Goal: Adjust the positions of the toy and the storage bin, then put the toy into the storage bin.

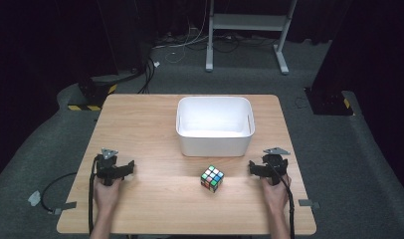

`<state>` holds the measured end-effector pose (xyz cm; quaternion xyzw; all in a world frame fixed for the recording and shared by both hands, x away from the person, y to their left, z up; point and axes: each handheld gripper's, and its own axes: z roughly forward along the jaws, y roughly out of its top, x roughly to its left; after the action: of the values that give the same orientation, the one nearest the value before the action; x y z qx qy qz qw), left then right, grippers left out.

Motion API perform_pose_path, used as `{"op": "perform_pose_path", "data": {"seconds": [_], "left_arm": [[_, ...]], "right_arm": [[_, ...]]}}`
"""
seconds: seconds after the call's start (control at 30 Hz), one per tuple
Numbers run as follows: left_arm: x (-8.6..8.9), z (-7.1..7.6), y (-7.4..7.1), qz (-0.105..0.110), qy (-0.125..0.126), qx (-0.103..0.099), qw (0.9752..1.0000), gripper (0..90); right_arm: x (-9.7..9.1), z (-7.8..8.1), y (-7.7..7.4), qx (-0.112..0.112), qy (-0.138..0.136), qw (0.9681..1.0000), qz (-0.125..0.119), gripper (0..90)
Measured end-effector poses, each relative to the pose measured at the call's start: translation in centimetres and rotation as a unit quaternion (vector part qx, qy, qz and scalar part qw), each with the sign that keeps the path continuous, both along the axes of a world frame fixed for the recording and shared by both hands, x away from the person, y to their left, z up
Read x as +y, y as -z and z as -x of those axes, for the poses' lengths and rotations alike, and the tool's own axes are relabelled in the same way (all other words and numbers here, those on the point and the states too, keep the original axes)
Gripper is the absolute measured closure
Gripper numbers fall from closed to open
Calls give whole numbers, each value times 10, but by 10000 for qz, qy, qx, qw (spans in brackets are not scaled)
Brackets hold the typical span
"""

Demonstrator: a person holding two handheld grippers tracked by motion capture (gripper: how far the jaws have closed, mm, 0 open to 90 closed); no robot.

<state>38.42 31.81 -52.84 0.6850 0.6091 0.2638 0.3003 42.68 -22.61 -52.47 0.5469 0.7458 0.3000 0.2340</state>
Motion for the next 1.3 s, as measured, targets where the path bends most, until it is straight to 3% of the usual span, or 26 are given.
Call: {"op": "perform_pose_path", "data": {"seconds": [0.7,1.0,1.3], "left_arm": [[0,0,0,-32,6,-2,10000,165],[0,0,0,-32,7,-1,10000,165],[0,0,0,-33,5,0,10000,165]], "right_arm": [[2,3,0,6,168,9999,-16,97],[0,4,0,-15,147,9999,-48,128],[0,15,-1,-117,-51,9999,-101,141]]}}
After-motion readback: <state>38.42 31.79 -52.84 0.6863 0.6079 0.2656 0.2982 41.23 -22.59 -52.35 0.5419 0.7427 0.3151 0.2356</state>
